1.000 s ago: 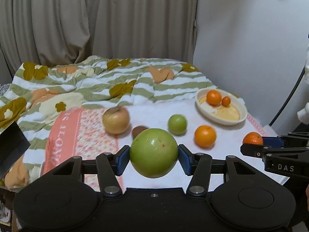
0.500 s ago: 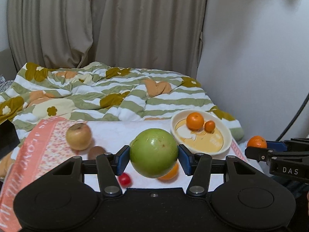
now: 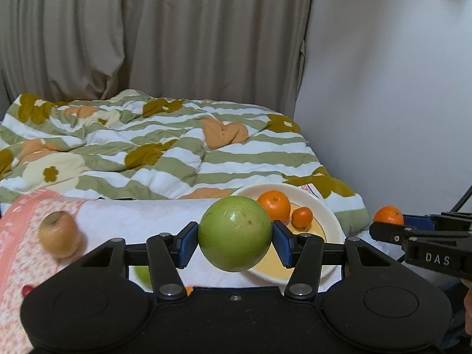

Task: Organize fruits
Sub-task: 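Carry the green apple and tangerine in both tools to the white bowl, then open the left tool to drop the apple in the bowl while the right tool releases the tangerine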

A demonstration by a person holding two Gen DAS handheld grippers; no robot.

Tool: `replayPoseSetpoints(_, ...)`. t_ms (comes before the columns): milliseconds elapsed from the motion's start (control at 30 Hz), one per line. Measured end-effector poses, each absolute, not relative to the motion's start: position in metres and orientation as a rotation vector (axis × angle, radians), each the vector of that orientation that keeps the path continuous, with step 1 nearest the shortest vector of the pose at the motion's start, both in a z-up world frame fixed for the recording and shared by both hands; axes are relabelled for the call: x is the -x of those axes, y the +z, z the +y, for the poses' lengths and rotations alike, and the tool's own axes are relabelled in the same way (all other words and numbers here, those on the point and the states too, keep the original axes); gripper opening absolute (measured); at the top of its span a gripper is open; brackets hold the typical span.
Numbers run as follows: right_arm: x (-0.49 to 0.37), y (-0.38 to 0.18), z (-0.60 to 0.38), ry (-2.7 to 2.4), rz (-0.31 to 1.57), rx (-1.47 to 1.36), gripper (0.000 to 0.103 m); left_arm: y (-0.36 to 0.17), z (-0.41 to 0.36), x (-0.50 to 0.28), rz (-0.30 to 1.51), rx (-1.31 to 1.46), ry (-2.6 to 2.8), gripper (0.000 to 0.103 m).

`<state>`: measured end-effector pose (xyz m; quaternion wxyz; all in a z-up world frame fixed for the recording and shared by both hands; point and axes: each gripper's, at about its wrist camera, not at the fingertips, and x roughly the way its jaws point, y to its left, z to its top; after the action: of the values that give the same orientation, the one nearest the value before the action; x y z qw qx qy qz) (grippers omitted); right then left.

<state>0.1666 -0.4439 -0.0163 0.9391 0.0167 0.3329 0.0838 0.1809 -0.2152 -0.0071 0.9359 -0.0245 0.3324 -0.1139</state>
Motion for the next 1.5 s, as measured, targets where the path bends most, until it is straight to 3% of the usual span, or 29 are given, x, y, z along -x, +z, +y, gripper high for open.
replayPoseSetpoints(500, -0.241, -0.059, -0.464, 0.11, 0.771, -0.102, 0.05, -0.068, -0.263, -0.284, 0.79, -0.112, -0.3, 0.058)
replayPoseSetpoints(867, -0.26, -0.084, -0.473, 0.058, 0.834, -0.127, 0.051, -0.1, -0.286, -0.301, 0.777, -0.314, -0.322, 0.059)
replayPoseSetpoints(900, -0.26, -0.084, -0.473, 0.056, 0.835, -0.13, 0.05, -0.101, -0.286, -0.302, 0.779, -0.314, -0.324, 0.061)
replayPoseSetpoints(933, -0.26, -0.084, -0.473, 0.054, 0.835, -0.134, 0.05, -0.101, -0.287, -0.302, 0.77, -0.317, -0.326, 0.073)
replayPoseSetpoints(967, -0.26, -0.084, -0.473, 0.051, 0.835, -0.135, 0.05, -0.1, -0.287, -0.301, 0.755, -0.323, -0.325, 0.092)
replayPoseSetpoints(1033, -0.261, -0.083, -0.473, 0.048, 0.833, -0.136, 0.05, -0.095, -0.287, -0.297, 0.725, -0.328, -0.322, 0.103)
replayPoseSetpoints(1500, -0.263, -0.084, -0.472, 0.079, 0.838, -0.126, 0.05, -0.07, -0.267, -0.276, 0.785, -0.206, -0.337, 0.103)
